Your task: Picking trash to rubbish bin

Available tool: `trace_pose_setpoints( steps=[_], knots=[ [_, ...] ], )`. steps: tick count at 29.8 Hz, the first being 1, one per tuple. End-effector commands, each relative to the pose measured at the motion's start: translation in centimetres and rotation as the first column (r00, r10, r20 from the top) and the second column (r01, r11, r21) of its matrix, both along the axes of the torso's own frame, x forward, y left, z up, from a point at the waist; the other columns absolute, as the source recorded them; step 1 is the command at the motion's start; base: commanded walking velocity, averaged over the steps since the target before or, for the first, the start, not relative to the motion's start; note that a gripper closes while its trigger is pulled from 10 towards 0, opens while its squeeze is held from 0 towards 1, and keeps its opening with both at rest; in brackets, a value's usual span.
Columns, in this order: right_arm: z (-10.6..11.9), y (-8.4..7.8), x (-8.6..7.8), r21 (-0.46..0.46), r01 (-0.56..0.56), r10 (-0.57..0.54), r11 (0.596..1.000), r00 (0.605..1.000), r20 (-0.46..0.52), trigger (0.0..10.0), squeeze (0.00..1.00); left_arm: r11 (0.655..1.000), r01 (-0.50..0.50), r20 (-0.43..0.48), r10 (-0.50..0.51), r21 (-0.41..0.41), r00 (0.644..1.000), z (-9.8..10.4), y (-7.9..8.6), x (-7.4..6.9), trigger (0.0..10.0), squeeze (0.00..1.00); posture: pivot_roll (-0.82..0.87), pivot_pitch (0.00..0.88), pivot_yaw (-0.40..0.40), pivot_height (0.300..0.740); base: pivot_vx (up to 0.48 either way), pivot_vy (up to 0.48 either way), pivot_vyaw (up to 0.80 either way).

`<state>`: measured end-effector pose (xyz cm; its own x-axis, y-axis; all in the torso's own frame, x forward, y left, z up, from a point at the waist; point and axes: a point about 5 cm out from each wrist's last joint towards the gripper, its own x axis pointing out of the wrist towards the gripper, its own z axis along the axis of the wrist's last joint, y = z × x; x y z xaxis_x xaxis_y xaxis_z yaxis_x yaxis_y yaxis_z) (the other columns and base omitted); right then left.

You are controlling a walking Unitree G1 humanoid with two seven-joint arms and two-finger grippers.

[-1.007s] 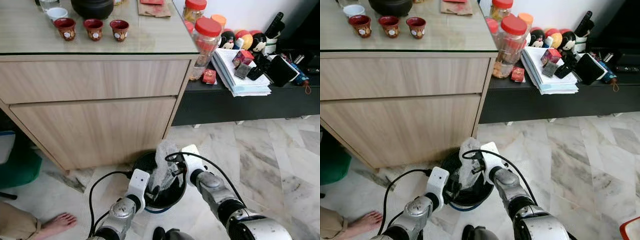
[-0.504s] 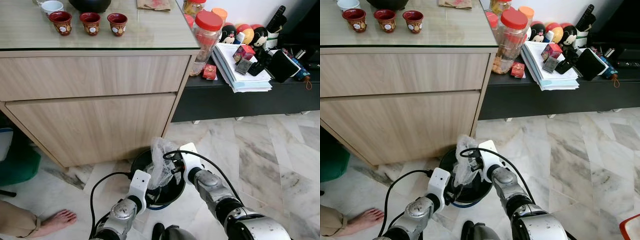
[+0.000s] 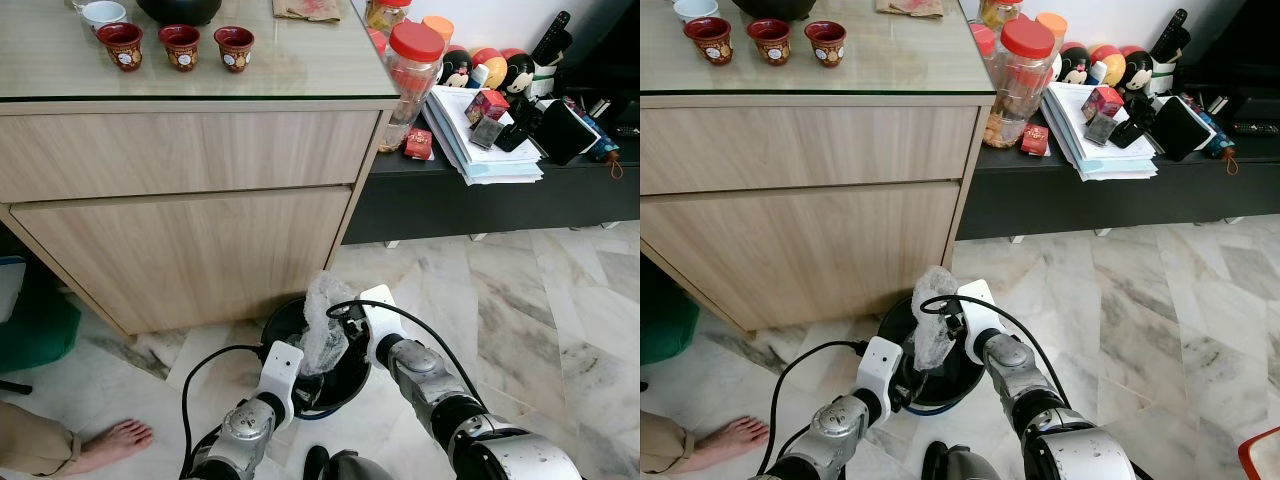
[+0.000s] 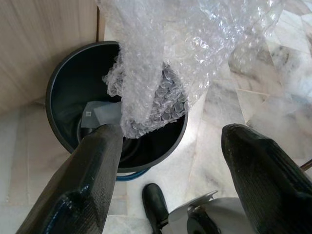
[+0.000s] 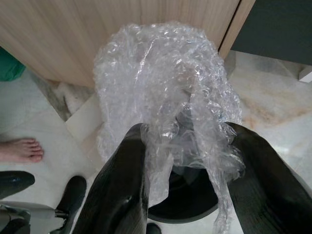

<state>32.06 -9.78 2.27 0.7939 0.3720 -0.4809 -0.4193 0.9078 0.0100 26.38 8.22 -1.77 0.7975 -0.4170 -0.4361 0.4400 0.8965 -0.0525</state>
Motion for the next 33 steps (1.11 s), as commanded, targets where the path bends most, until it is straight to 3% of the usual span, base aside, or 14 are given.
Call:
trace_pose_setpoints(
  steps=[1, 24, 25, 26, 30, 33],
  knots=[
    [-0.4, -0.3, -0.3, 0.005, 0.014, -0.014, 1.0, 1.0, -0.019, 10.0, 1.0, 1.0, 0.02, -0.026, -0.02, -0.006, 0.999, -0.5, -0.8, -0.7, 10.0, 0.0, 0.13, 0.231, -0.228, 0.74, 0.0, 0.0, 0.0],
    [-0.6, -0.2, -0.5, 0.008, 0.018, -0.018, 1.0, 0.999, -0.026, 10.0, 1.0, 1.0, 0.016, -0.026, -0.016, 0.004, 1.0, -0.6, -0.6, -0.9, 10.0, 0.0, 0.14, 0.228, -0.224, 0.74, 0.0, 0.0, 0.0],
    [-0.6, -0.2, -0.5, 0.007, 0.019, -0.019, 1.0, 1.0, -0.025, 10.0, 0.27, 1.0, 0.015, -0.025, -0.014, 0.005, 1.0, -0.6, -0.6, -0.9, 10.0, 0.0, 0.14, 0.232, -0.225, 0.74, 0.0, 0.0, 0.0],
    [-0.8, -0.6, -0.6, 0.002, 0.023, -0.023, 1.0, 0.999, -0.028, 10.0, 0.0, 1.0, 0.005, -0.023, -0.005, 0.018, 1.0, -0.7, -0.4, -0.9, 10.0, 0.0, 0.14, 0.236, -0.225, 0.74, 0.0, 0.0, 0.0],
    [-1.0, -1.2, -0.7, -0.002, 0.04, -0.04, 0.999, 0.999, -0.034, 10.0, 0.0, 0.998, -0.026, -0.015, 0.027, 0.051, 1.0, -0.8, 0.1, -0.9, 10.0, 0.0, 0.13, 0.242, -0.227, 0.74, 0.0, 0.0, 0.0],
    [-1.3, -3.1, -0.9, 0.0, 0.091, -0.091, 0.996, 0.995, -0.048, 10.0, 0.0, 0.981, -0.146, -0.002, 0.147, 0.129, 0.989, -1.3, 1.9, -1.0, 10.0, 0.0, 0.12, 0.247, -0.23, 0.74, 0.0, 0.0, 0.0]
  ],
)
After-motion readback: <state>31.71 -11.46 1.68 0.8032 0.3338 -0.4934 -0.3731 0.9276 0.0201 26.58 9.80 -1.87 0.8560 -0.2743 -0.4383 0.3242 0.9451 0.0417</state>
